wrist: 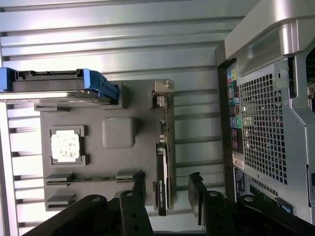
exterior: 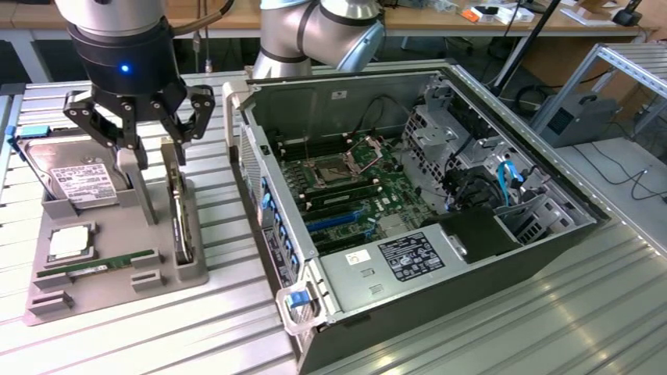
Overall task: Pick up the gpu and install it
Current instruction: 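Pick up the gpu and move the gpu toward the slot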
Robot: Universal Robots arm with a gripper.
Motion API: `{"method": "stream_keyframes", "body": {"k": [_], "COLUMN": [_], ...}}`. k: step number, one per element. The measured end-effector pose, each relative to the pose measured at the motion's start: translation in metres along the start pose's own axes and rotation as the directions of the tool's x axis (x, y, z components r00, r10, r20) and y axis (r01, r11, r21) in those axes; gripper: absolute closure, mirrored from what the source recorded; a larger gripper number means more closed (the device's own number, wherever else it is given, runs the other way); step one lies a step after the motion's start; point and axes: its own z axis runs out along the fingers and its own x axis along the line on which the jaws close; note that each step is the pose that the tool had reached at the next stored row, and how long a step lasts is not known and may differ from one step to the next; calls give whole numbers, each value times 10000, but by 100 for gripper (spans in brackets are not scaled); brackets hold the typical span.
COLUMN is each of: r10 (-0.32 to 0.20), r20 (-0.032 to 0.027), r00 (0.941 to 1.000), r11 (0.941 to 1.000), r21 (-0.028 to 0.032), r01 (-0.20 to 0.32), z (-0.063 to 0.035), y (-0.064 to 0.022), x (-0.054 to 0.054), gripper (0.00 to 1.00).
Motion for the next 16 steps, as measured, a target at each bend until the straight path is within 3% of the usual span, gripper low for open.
{"method": "stream_keyframes", "body": {"k": [16], "r10": [0], "r20": [0], "r00": [10000], "r11": [10000], "r21": [0], "r01": [0], "z": [46], "y": [-2], "x": [1], "gripper": [52]}}
